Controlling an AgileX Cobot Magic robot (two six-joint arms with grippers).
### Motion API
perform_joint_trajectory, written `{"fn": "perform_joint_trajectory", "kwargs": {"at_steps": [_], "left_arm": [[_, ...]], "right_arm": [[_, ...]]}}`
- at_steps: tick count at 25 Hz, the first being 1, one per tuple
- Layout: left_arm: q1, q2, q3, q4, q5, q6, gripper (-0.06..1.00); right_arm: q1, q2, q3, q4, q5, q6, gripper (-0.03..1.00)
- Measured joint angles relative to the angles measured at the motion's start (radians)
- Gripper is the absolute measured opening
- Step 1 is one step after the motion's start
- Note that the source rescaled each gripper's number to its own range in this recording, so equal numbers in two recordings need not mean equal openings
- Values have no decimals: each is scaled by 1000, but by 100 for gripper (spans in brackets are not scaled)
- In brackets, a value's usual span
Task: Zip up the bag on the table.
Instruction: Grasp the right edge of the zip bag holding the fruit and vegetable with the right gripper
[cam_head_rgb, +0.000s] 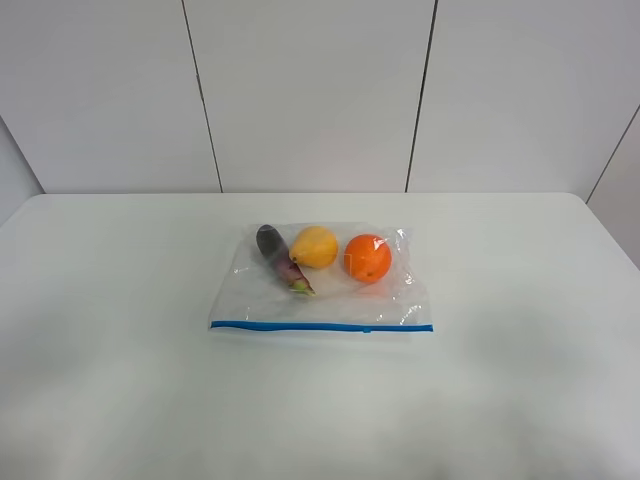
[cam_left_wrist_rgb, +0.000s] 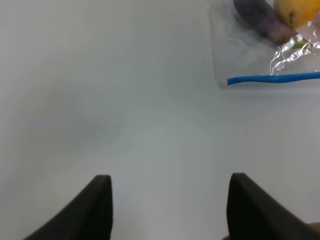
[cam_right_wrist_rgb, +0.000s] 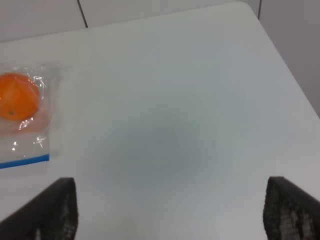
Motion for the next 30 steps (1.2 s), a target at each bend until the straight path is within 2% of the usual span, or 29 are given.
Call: {"fn": "perform_joint_trajectory", "kwargs": {"at_steps": [30], "left_arm": [[0, 0, 0, 0, 0, 0, 100]], "right_arm": [[0, 0, 0, 0, 0, 0, 100]]}}
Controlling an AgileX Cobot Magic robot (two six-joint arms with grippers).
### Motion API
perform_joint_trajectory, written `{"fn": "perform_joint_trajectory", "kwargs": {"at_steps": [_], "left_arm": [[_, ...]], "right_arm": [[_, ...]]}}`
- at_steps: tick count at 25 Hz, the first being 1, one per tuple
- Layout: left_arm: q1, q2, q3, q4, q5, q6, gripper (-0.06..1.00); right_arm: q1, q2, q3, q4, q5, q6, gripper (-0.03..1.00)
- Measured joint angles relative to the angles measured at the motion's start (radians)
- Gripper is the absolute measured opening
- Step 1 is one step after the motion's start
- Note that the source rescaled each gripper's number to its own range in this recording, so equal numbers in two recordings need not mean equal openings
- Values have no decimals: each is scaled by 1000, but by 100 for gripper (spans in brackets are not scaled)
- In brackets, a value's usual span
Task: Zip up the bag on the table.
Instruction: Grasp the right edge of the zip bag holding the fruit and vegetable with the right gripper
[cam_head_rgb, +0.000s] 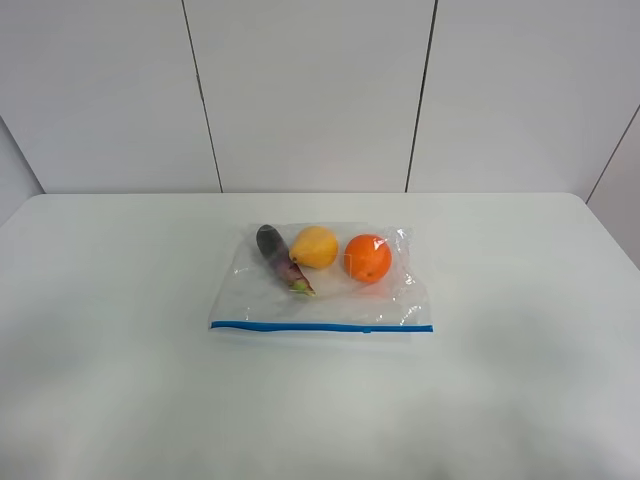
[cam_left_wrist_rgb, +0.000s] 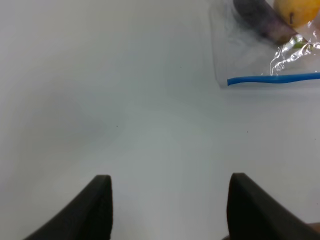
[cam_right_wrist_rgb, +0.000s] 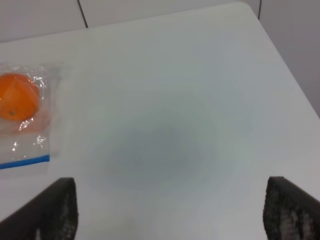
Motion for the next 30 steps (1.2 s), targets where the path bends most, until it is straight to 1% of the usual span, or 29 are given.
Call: {"fn": "perform_joint_trajectory", "kwargs": {"at_steps": [7, 12, 15, 18, 26, 30], "left_arm": [[0, 0, 0, 0, 0, 0, 100], [0, 0, 0, 0, 0, 0, 100], [0, 0, 0, 0, 0, 0, 100], [0, 0, 0, 0, 0, 0, 100], [0, 0, 0, 0, 0, 0, 100], [0, 0, 0, 0, 0, 0, 100]], "right_arm": [[0, 0, -3, 0, -5, 0, 100], [0, 1, -32, 20, -35, 0, 100], [0, 41, -68, 35, -57, 0, 100], [0, 143, -114, 38, -90, 0, 100], [0, 513, -259, 42, -189, -8, 100], [0, 694, -286, 86, -254, -25, 100]]}}
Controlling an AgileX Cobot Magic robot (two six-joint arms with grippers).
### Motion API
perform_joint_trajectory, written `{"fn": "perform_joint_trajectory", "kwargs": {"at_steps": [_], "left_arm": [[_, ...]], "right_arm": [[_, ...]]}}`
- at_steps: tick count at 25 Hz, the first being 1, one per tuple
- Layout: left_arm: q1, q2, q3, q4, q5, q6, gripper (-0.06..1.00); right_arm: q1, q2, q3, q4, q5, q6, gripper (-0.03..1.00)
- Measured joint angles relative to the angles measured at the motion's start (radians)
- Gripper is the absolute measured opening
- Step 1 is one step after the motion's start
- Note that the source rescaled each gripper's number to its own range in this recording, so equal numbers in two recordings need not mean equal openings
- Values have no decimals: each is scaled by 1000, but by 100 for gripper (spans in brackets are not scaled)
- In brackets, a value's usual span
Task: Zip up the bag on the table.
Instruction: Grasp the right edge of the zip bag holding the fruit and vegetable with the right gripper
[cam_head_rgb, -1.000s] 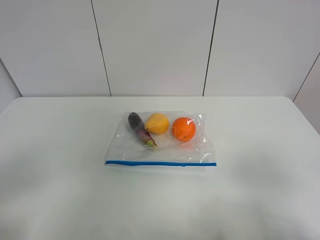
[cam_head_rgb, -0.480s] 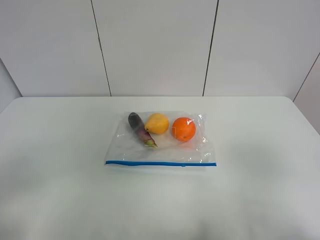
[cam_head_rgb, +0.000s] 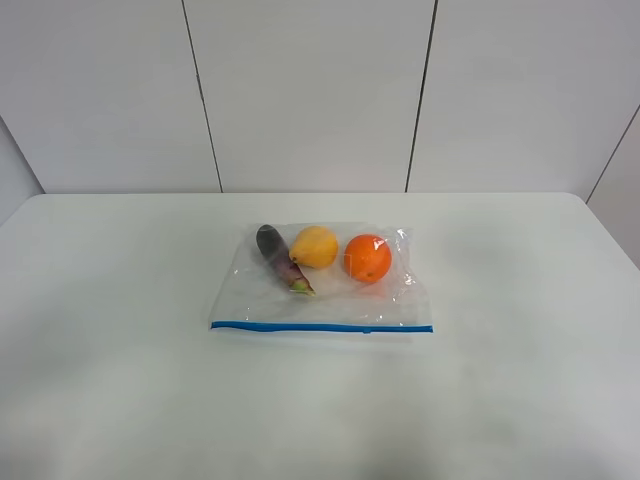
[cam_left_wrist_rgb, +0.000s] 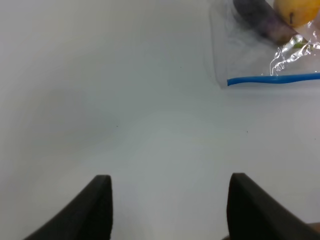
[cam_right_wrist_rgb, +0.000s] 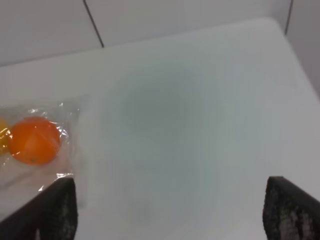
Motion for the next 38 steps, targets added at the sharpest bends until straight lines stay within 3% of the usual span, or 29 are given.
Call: {"fn": "perform_joint_trajectory", "kwargs": {"at_steps": [7, 16, 25, 34, 38], "left_arm": [[0, 0, 0, 0, 0, 0, 100], [0, 0, 0, 0, 0, 0, 100], [0, 0, 0, 0, 0, 0, 100], [0, 0, 0, 0, 0, 0, 100], [0, 0, 0, 0, 0, 0, 100]], "right_arm": [[0, 299, -1, 197, -98, -83, 100], [0, 561, -3, 492, -119, -278, 100], [0, 756, -3, 566, -121, -353, 100], [0, 930, -4, 903, -75, -671, 100], [0, 1006, -5, 1010, -74, -746, 100]]}}
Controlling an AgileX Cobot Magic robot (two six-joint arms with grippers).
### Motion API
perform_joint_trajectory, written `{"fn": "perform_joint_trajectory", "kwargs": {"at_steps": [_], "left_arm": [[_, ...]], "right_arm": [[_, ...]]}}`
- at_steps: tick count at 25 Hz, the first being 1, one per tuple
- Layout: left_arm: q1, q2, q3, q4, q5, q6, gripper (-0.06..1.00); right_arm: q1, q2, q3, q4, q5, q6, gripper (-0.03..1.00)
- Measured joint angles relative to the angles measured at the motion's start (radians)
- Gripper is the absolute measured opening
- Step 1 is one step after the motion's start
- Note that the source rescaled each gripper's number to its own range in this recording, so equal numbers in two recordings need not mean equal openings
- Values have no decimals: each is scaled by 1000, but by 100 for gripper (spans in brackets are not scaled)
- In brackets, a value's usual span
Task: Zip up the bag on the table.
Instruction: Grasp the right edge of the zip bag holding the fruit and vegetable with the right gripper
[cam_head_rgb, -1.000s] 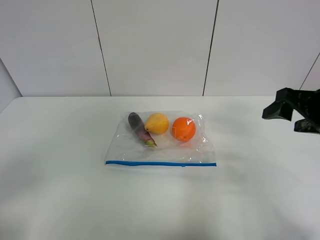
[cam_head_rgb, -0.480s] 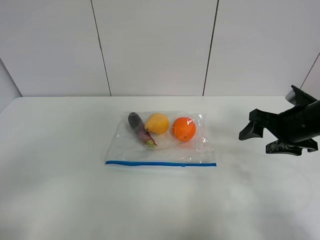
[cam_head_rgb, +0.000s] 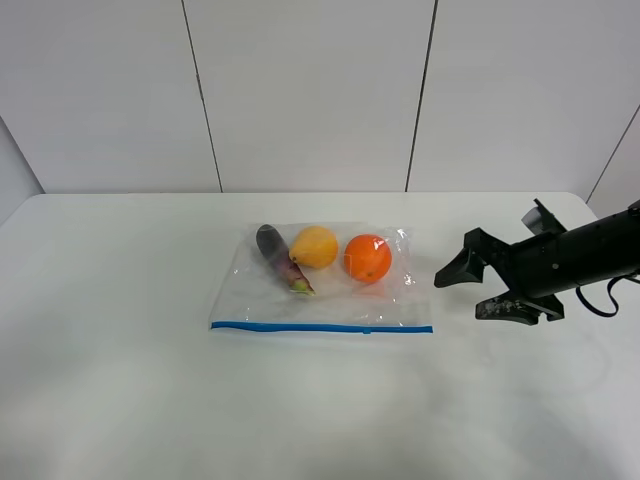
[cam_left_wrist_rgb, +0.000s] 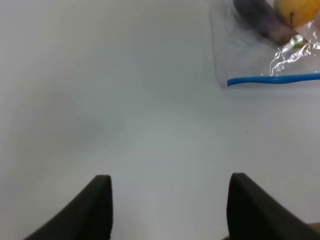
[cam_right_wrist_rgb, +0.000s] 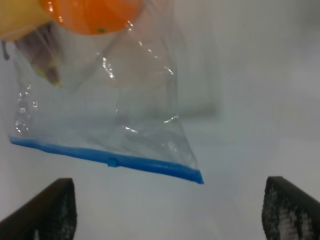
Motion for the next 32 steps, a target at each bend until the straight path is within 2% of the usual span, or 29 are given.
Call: {"fn": "perform_joint_trajectory", "kwargs": {"at_steps": [7, 13, 18, 32], "left_arm": [[0, 0, 0, 0, 0, 0, 100], [0, 0, 0, 0, 0, 0, 100], [0, 0, 0, 0, 0, 0, 100], [0, 0, 0, 0, 0, 0, 100]], "right_arm": [[0, 119, -1, 131, 13, -126, 100], [0, 217, -2, 264, 106, -241, 99], [0, 234, -2, 283, 130, -255, 92], [0, 250, -2, 294, 158, -262, 92]]}}
